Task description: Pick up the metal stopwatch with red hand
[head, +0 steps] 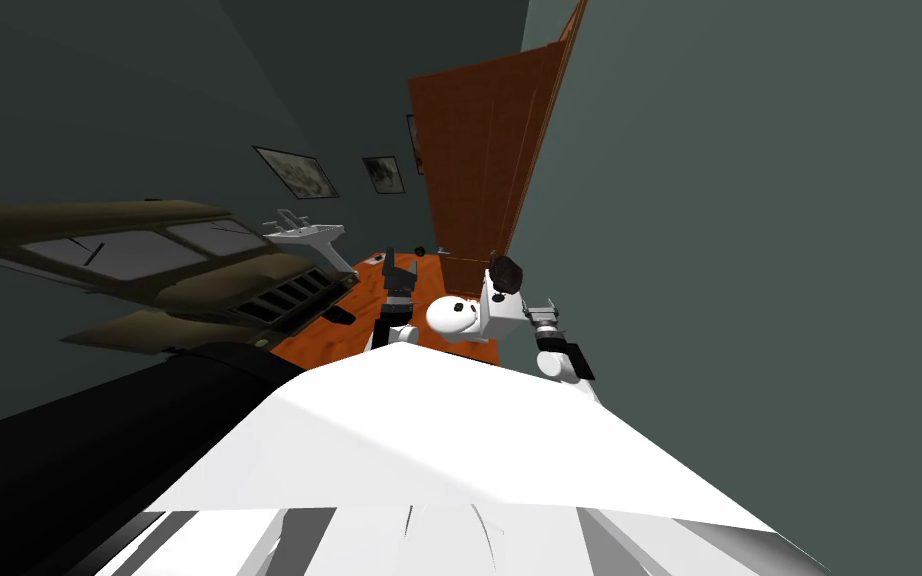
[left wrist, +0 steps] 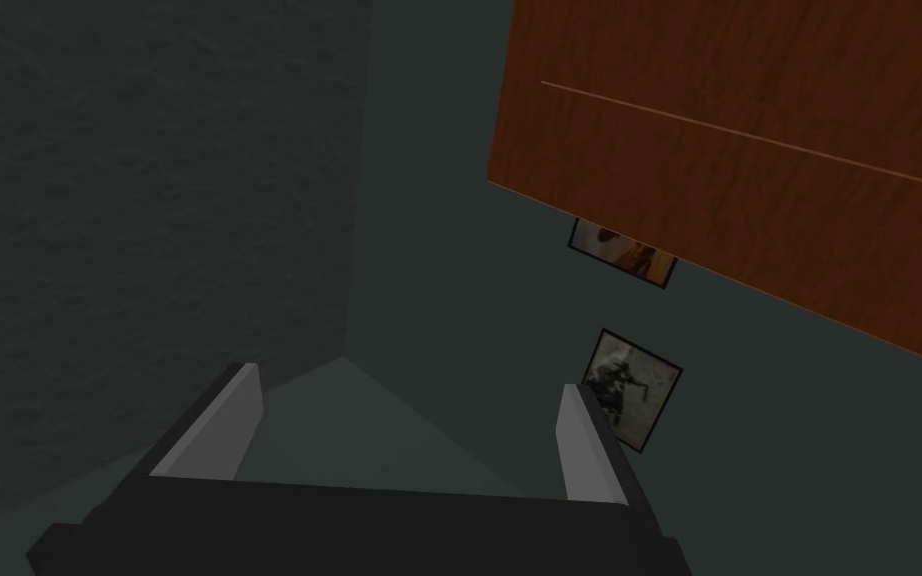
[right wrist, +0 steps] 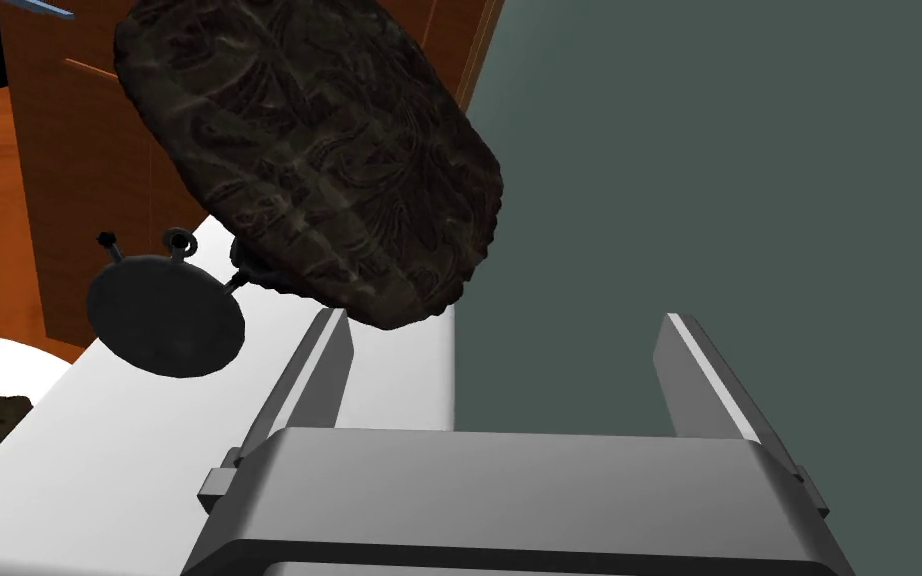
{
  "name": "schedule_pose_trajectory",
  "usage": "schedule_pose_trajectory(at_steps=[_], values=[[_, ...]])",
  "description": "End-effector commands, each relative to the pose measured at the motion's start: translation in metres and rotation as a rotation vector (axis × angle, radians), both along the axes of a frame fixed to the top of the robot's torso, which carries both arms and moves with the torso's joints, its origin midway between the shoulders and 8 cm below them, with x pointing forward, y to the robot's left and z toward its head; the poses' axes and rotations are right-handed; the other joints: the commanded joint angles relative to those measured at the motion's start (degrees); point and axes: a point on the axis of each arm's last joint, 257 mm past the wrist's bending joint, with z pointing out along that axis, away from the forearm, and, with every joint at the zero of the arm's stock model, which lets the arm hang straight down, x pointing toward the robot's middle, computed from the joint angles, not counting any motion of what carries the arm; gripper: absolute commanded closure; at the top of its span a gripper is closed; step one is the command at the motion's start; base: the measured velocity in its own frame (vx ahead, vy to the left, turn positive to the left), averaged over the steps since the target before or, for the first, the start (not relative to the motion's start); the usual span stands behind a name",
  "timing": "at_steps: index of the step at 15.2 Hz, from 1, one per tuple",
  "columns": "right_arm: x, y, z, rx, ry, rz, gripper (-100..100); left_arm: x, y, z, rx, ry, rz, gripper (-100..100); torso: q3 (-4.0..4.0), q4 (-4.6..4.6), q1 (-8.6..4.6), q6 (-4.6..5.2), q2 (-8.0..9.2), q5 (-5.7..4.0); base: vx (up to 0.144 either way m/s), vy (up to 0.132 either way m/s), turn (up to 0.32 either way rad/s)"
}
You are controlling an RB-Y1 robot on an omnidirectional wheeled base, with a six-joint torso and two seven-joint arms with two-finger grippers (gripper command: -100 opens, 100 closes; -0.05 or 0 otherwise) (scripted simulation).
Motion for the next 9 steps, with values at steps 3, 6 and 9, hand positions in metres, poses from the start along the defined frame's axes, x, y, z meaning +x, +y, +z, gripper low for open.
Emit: schedule_pose_trajectory(at_steps=[3,6,9], values=[[0.005,0.012,-0.019,0.130,0.053,0.021,-100,0.000,0.000,0.000,0.000,0.000,0.000,0,0.00,0.00,-0.01,0.00,0.00,0.00,0.039,0.002,-0.019],[0.009,0.027,-0.035,0.268,0.101,0.040,-100,0.000,0.000,0.000,0.000,0.000,0.000,0,-0.01,0.00,-0.01,0.00,-0.02,0.00,0.044,0.002,-0.024],[0.012,0.045,-0.048,0.402,0.142,0.056,-100,0.000,0.000,0.000,0.000,0.000,0.000,0,-0.01,0.00,0.01,0.00,-0.02,0.00,0.043,0.002,-0.020]])
